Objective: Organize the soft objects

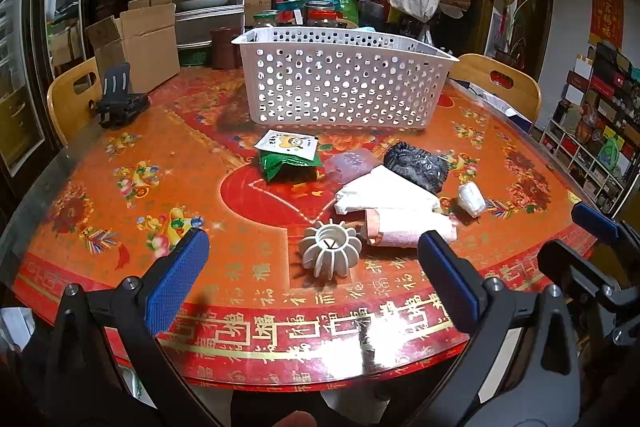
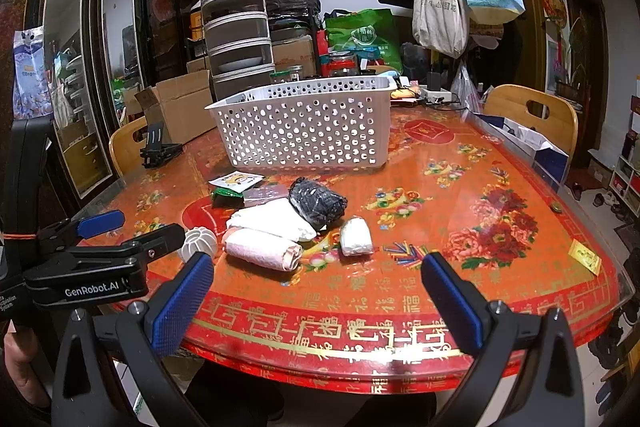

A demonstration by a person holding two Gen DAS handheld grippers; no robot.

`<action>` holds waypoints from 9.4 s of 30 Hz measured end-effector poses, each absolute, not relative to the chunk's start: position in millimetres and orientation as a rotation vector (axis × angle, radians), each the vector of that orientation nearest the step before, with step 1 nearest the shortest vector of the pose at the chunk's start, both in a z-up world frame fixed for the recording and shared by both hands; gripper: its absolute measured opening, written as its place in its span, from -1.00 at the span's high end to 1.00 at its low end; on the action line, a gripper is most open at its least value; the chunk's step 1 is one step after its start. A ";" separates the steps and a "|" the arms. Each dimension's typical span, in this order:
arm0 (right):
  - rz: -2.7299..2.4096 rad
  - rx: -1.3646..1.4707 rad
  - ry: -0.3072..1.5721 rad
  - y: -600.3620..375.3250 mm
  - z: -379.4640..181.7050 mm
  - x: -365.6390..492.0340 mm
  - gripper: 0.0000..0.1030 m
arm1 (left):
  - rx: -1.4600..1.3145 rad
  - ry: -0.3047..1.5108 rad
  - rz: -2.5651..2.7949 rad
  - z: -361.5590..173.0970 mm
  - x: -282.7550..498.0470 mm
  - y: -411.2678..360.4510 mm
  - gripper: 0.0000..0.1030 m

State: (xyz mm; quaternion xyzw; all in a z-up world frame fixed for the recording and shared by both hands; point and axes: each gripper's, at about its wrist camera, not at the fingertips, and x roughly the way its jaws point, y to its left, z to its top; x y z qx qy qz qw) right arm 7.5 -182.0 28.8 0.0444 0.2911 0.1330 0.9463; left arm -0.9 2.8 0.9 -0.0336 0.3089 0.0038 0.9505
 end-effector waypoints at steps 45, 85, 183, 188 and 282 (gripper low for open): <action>0.268 0.062 0.809 -179.8 -21.3 108.7 0.21 | -0.050 0.746 -0.178 -44.1 33.4 8.6 0.23; 0.325 0.057 0.700 -194.6 43.9 118.7 0.46 | -0.019 0.600 -0.177 24.9 47.3 19.9 0.24; 0.363 0.195 0.825 -191.5 10.3 130.8 -0.46 | -0.210 0.841 -0.211 4.5 89.8 28.7 -0.84; 0.339 0.214 0.831 -197.4 2.3 134.8 -0.46 | -0.150 0.841 -0.242 -13.5 77.8 -9.1 -0.84; 0.350 0.098 0.699 -183.1 44.2 136.3 0.02 | -0.087 0.598 -0.252 22.5 70.6 9.9 -0.23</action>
